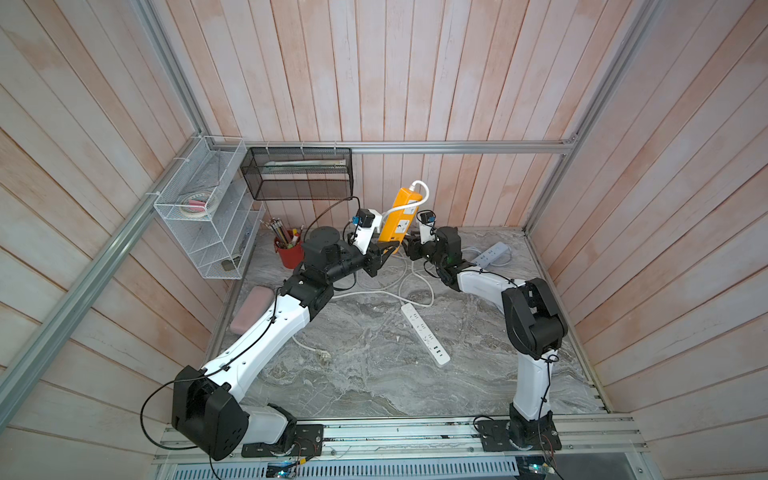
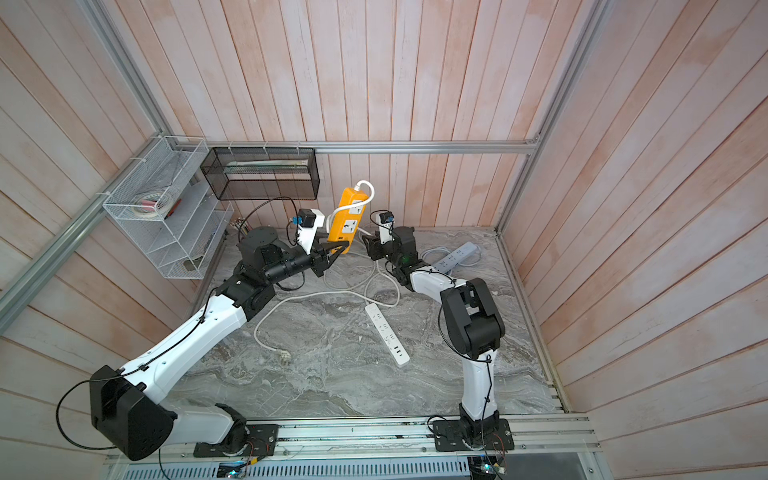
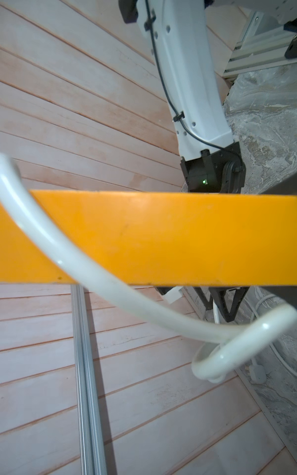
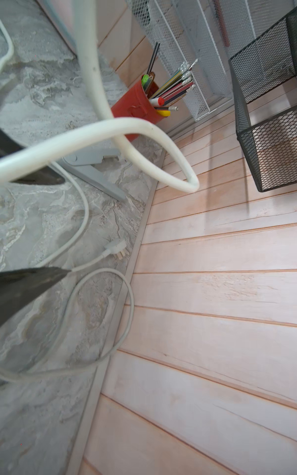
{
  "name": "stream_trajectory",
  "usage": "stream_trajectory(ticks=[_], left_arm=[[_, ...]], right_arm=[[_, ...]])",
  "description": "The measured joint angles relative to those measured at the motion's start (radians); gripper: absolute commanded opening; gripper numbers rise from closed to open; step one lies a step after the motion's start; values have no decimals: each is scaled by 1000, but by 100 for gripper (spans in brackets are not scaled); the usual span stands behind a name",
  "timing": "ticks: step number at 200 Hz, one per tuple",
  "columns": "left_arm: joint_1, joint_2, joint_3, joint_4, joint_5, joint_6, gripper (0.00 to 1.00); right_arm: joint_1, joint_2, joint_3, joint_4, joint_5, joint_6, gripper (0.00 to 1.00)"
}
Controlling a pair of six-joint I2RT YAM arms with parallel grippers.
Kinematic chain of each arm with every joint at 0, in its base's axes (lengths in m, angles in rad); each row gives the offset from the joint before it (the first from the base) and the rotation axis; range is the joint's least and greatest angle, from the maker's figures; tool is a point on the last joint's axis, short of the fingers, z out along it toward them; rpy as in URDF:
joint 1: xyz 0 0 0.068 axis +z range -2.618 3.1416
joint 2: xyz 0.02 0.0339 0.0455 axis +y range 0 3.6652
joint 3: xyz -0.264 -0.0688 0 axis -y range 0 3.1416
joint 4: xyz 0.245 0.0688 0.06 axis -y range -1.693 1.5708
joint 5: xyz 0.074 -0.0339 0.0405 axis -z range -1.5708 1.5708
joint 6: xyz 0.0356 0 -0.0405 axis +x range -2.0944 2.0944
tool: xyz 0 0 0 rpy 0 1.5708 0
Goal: Wrap the cord around the power strip
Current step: Adjust the power cord at the center of the board.
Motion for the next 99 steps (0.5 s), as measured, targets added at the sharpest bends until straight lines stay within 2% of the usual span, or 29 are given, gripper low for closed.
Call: stream_trajectory(ticks=[16,27,44,58,99], left_arm=[[21,0,0,6,0,-14,0],[29,0,0,6,1,-19,0],[50,-1,0,5,2,-23,0],[106,-8,-3,3,11,-46,0],[405,-42,-42,56,21,-234,0]], right_arm=[[0,8,0,-4,-16,8,13],[0,11,0,-9,-19,10,0],[-2,9,-5,-18,-14,24,0],[-12,-23,-51,-26,-5,24,0],[-104,-290,-327,-69,8,2,0]])
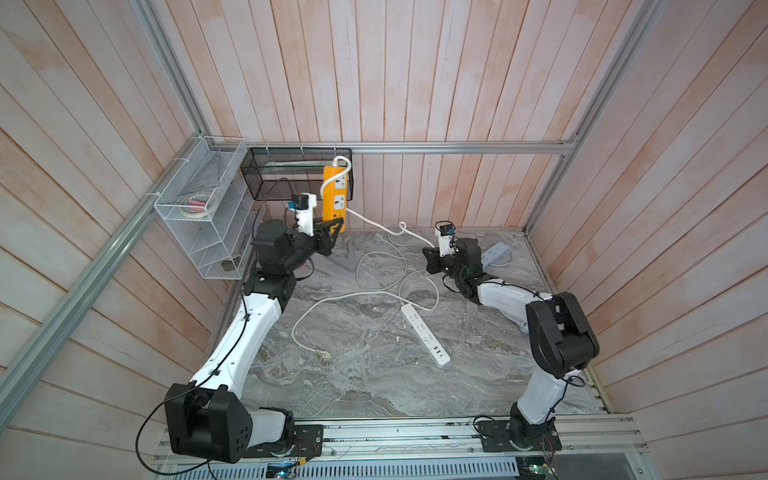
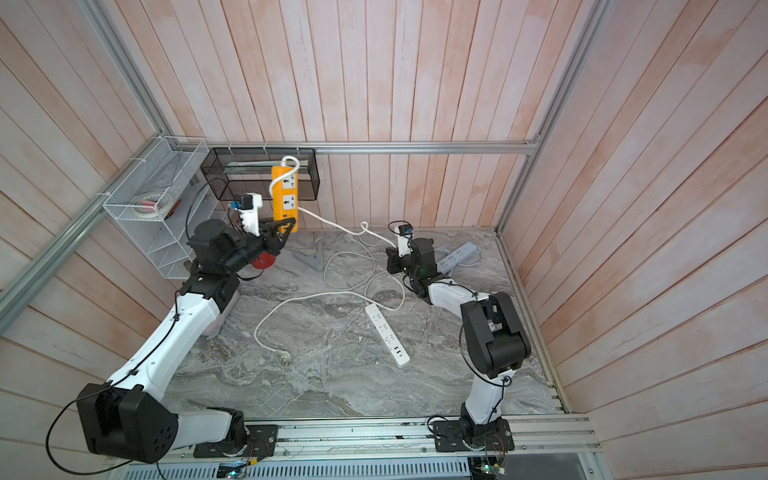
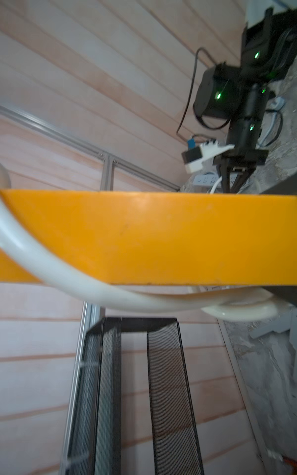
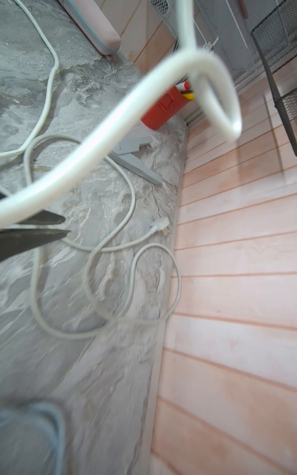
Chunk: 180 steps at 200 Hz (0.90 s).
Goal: Wrap the cord around the power strip
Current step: Adjust the power cord at the center of the board.
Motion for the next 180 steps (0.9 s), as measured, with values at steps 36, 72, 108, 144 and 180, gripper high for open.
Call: stream_trajectory(ticks=[36,72,108,144,180], left_arm=[[124,18,-13,5,-26,-142,0],[68,57,31,-110,-117,-45,0],[-82,173,164,-235,-232,209,0],[-150,288,206,-351,-230,385,0],[-222,342,221,-478,-192,558,0]], right_arm=[[-8,-188,-132,-31,21,-68,0],[-8,-261,-192,-113,37,-155,0],[81,-353,-127,-248,43,-332,0],[223,-356,111,-425,43,-507,0],[256,-354,268,-543,15,-605,0]])
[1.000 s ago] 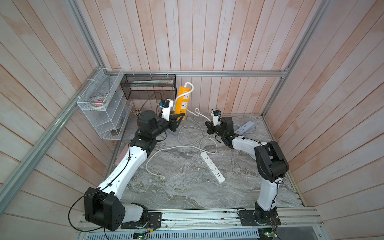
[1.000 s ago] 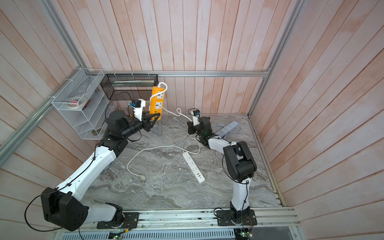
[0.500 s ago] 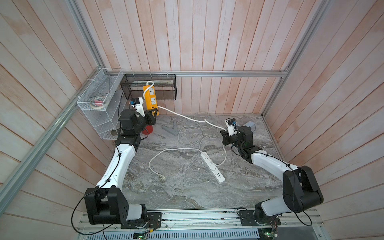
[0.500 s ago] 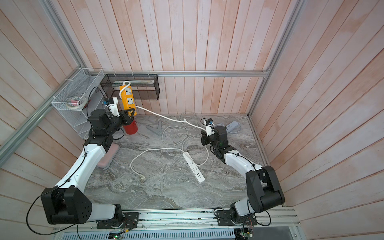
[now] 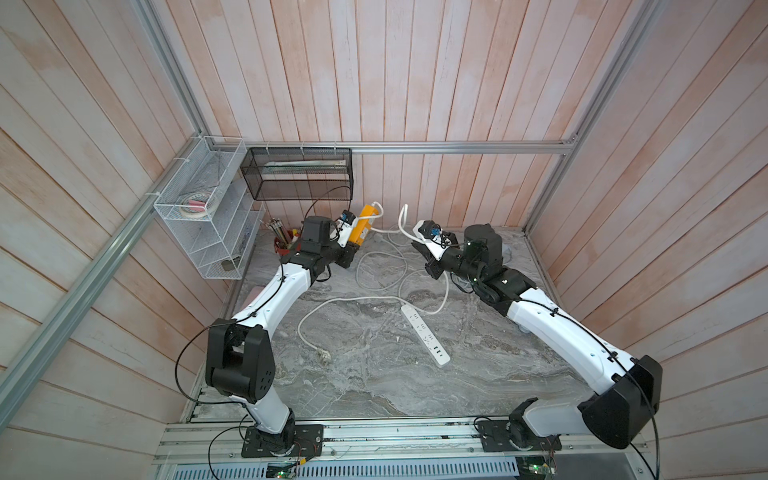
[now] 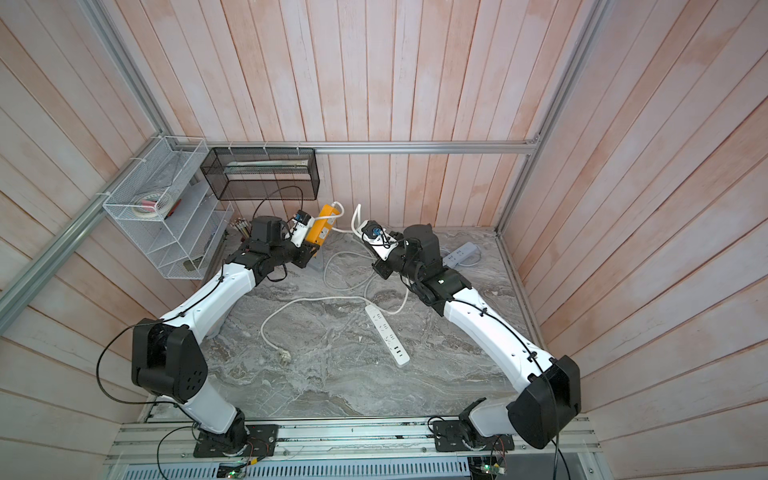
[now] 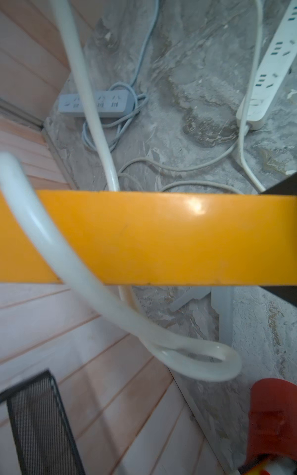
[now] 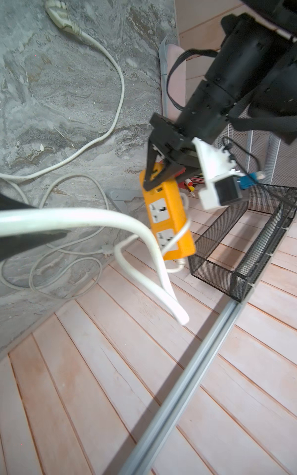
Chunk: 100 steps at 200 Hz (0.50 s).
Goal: Wrap the cord around the power strip
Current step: Adjust the power cord at the center of the board.
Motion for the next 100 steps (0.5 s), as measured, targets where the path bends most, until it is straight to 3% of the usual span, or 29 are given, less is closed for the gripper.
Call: stream_trajectory(ticks=[36,82,100], left_arm=[[-98,0,-7,-59,56,138,0],[-128,0,-6,-122,100,172,0],[-136,-10,-23,-90,105,148,0]], right_arm=[[-21,69,139,-80,-51,-53,0],[-33,195,386,-216,-135,-85,0],[-58,189,370,-193,-146,-51,0]])
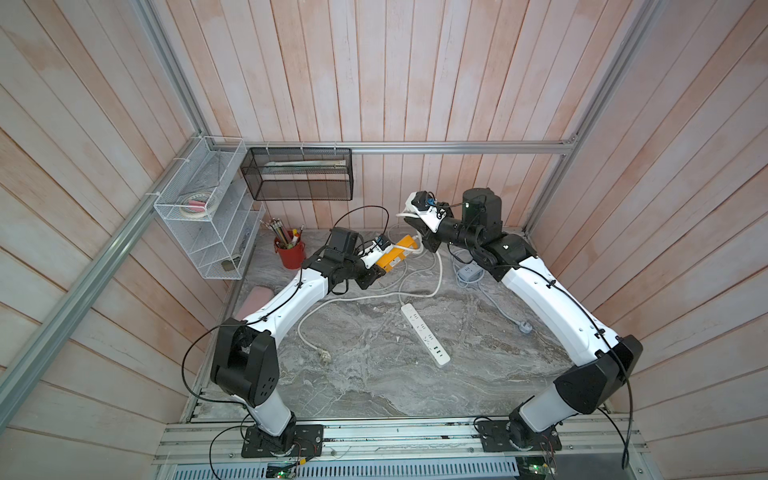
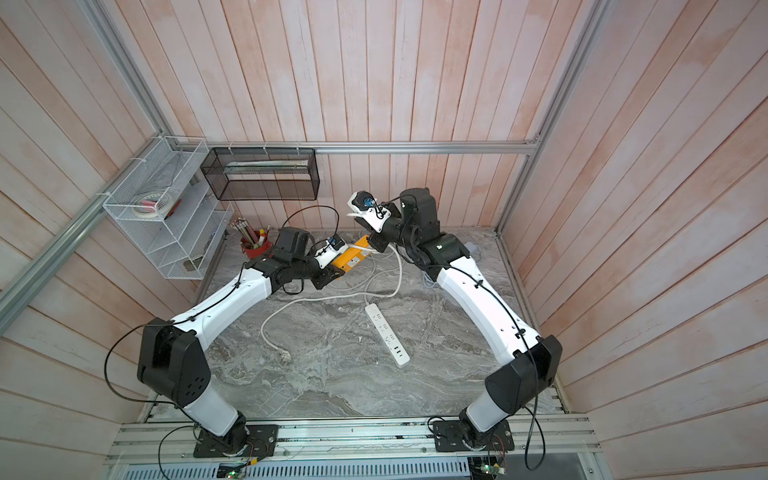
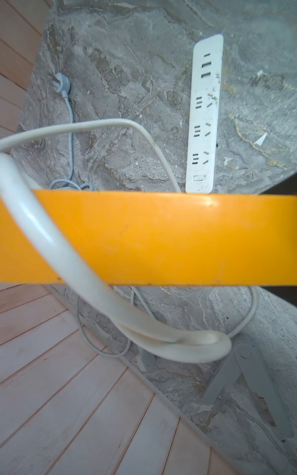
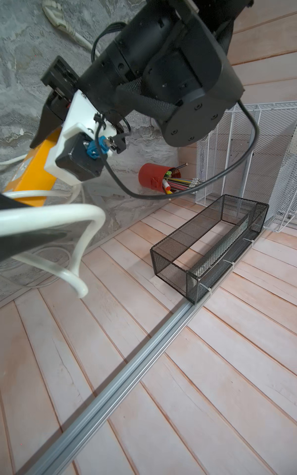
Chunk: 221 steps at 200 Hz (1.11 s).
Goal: Wrap the cord around the power strip
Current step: Adjust the power cord at the center of the board.
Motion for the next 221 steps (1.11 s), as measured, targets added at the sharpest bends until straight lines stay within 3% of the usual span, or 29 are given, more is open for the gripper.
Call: stream_trajectory(ticks=[27,60,82,127,148,171,192,221], left_arm=[[52,-76,-74,60,35,-95,0],[160,-133,-56,116,45,-227,0],[216,-134,11,116,41,-302,0],[343,-206,51,162,51,-454,0],[318,-219,51,194,103,-487,0],[249,-202,71,193,148,-480,0],[177,-175,107,185,205,-467,0],[121,-160,149,148,262,-450,0]], right_arm=[[-131,-134,-345,209,-34,151,0],[-309,-240,-729,411,-31,380,0],[-349,-237,-776,423,60,444,0],[-399,-218,-778,419,394,468,0],[-389,-216,-837,432,401,462,13],[-312,-240,-938,465,380,414,41],[-232,-267,-959,471,316,373,54],[-226,-308,-923,478,284,350,73]])
